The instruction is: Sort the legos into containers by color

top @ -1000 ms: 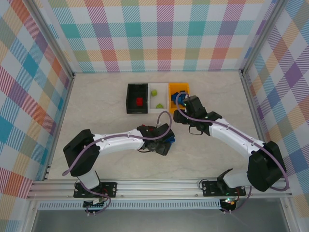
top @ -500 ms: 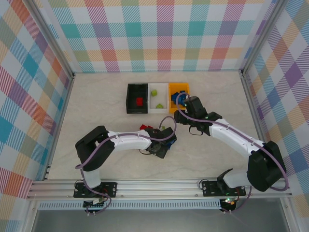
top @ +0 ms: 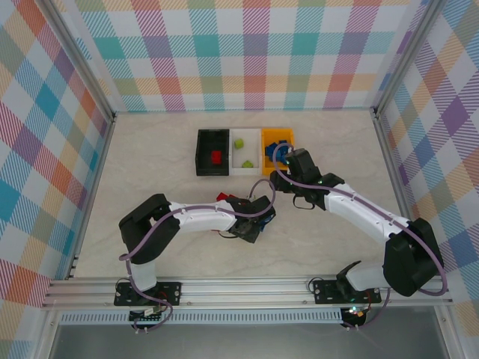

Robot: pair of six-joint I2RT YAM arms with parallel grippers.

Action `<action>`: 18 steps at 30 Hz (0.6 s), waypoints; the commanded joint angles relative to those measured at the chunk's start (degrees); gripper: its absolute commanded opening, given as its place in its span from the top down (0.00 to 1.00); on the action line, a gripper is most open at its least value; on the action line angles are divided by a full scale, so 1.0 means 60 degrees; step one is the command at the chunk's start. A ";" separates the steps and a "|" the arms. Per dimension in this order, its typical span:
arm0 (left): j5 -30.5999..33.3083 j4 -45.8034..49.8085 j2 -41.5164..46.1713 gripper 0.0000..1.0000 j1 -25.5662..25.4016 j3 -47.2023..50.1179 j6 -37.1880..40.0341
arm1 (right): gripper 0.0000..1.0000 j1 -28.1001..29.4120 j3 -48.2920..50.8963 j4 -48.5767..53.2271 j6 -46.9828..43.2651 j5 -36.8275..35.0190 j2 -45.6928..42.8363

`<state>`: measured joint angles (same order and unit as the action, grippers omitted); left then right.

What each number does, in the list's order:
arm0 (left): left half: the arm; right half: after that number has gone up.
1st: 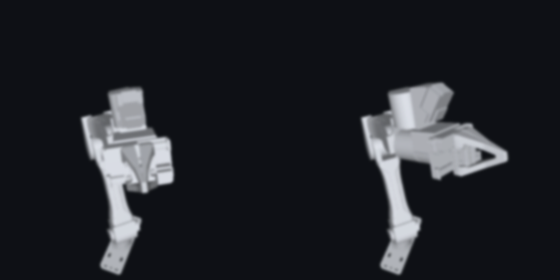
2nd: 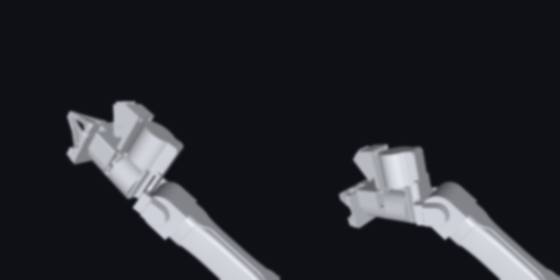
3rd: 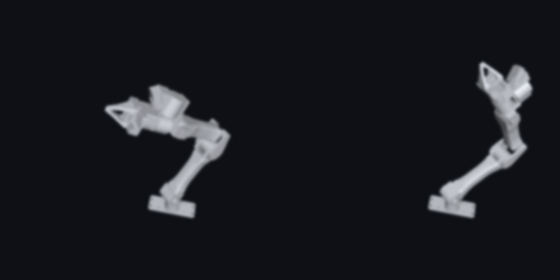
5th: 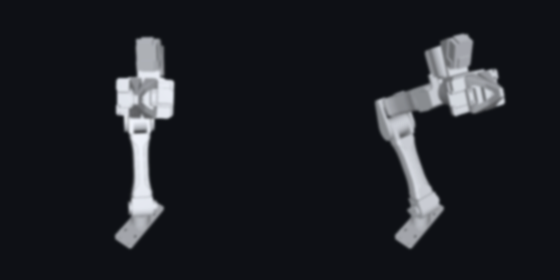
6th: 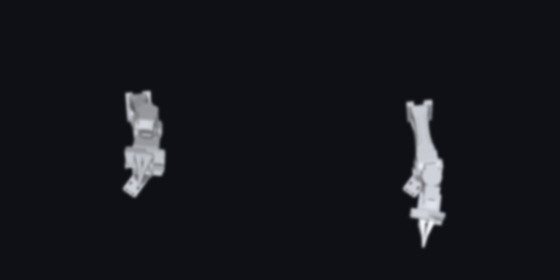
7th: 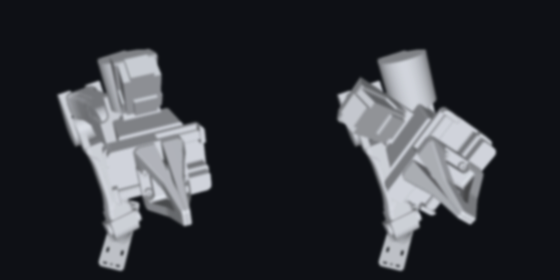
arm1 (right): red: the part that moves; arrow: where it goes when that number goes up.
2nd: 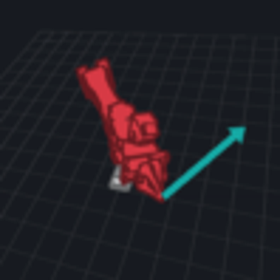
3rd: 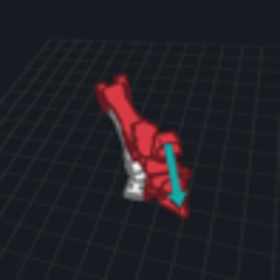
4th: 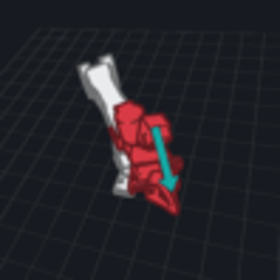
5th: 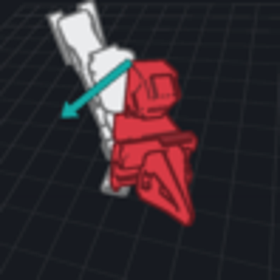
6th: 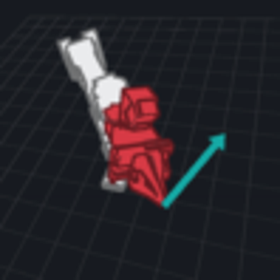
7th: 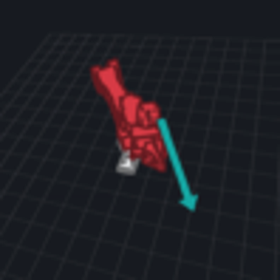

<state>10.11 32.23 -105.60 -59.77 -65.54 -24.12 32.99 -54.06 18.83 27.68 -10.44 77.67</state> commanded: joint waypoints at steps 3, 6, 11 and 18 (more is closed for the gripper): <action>0.0319 -0.0038 -0.0093 0.67 0.0174 -0.0071 0.0054 | 0.45 -0.0050 0.0035 -0.0312 0.0074 0.0099 -0.0069; 0.0369 0.0026 0.0167 0.70 0.0172 -0.0020 -0.0022 | 0.45 -0.0050 0.0036 -0.0298 0.0087 0.0078 -0.0069; 0.0547 0.0220 0.1178 0.71 0.0175 0.0192 -0.0254 | 0.45 -0.0050 0.0031 -0.0313 0.0088 0.0069 -0.0122; 0.1192 0.0547 0.2065 0.71 0.0914 -0.0319 -0.0499 | 0.45 -0.0064 0.0059 -0.0317 0.0145 -0.0046 -0.0297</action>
<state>13.89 33.32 -94.67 -57.41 -65.17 -25.78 32.97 -54.06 18.83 27.88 -10.48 77.54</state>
